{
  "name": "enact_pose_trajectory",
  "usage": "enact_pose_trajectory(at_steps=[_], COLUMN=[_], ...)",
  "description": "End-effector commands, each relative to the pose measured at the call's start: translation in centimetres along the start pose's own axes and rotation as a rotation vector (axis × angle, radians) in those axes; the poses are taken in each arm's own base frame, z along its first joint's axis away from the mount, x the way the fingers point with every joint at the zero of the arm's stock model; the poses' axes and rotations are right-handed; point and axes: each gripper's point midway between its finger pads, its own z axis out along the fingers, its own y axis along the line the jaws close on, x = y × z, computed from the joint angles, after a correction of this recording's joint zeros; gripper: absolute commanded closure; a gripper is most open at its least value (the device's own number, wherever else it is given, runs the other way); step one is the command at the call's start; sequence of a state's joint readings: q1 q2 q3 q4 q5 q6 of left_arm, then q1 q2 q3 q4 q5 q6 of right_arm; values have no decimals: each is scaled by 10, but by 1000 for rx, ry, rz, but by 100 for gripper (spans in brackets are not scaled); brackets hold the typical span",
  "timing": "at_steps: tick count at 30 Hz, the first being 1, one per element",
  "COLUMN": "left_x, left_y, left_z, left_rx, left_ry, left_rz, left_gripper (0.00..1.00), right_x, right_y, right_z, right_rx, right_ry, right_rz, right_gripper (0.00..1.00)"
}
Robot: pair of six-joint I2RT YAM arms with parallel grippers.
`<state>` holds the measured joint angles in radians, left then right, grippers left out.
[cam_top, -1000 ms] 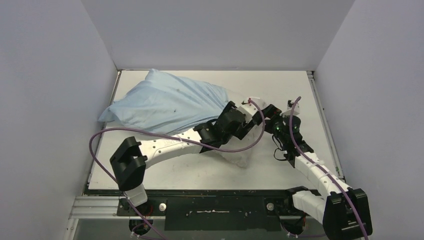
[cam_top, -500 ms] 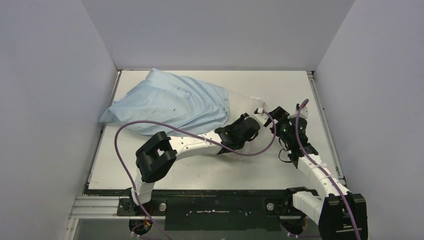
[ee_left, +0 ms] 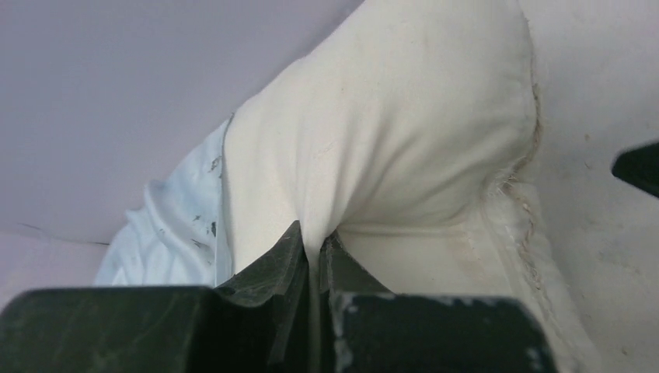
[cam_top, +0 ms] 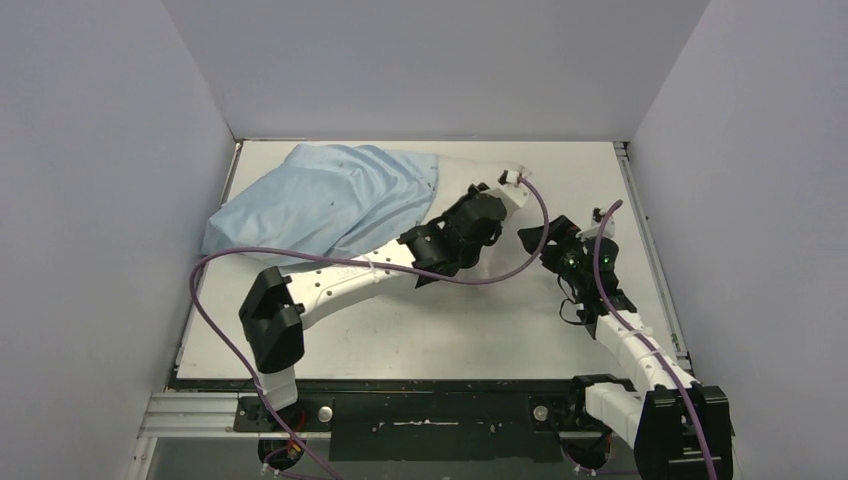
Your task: Put the pillow into the pillowcase
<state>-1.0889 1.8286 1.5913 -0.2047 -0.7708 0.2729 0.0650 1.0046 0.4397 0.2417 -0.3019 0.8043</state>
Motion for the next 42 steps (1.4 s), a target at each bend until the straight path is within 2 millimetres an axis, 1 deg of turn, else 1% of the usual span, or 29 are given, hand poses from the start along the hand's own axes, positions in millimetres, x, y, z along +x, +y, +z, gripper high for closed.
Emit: enact_pose_trajectory(at_steps=[1,4,7,9,13,14,15,16,19,20,23,25,29,32,36,42], left_x=[-88,-103,-114,-118,-119,-119,-119,-118,-118,-119,-118,-118,-115,-113,-111,-109], left_y=[97,116,129,133,136,136,136,137,140,140,140,138,138,140,144,147], left_z=[-41,-48,-54,-55,-56,-57,-58,-58,-60,-61,-61,-61,-62,-63,-66,-70], left_rx=[-159,-195,-212,-217,-215,-214,-215,-218,-222,-220,-219,-214,-215,-220,-230,-230], left_ry=[-182,-200,-221,-224,-220,-221,-220,-218,-220,-223,-223,-220,-213,-211,-206,-208], left_rz=[-141,-145,-157,-160,-171,-171,-174,-174,-181,-185,-194,-193,-189,-186,-190,-202], left_gripper=[100,100,100,100,100,100,100,100,100,100,100,100,100,100,100,100], right_x=[-8,-3,9,20,37,44,53,58,66,71,82,96,103,114,127,142], right_y=[21,25,38,46,69,72,70,73,82,85,99,99,105,112,110,127], right_z=[4,12,26,39,66,75,85,92,107,113,129,141,153,162,169,179], right_rx=[-118,-153,-190,-205,-257,-244,-207,-203,-230,-232,-268,-249,-245,-248,-210,-246], right_ry=[-40,-33,-11,5,44,70,107,121,105,111,135,176,166,186,176,194], right_rz=[55,97,114,131,197,219,249,283,344,359,400,409,428,429,445,450], right_gripper=[27,30,33,34,38,39,39,39,41,42,42,42,42,42,42,43])
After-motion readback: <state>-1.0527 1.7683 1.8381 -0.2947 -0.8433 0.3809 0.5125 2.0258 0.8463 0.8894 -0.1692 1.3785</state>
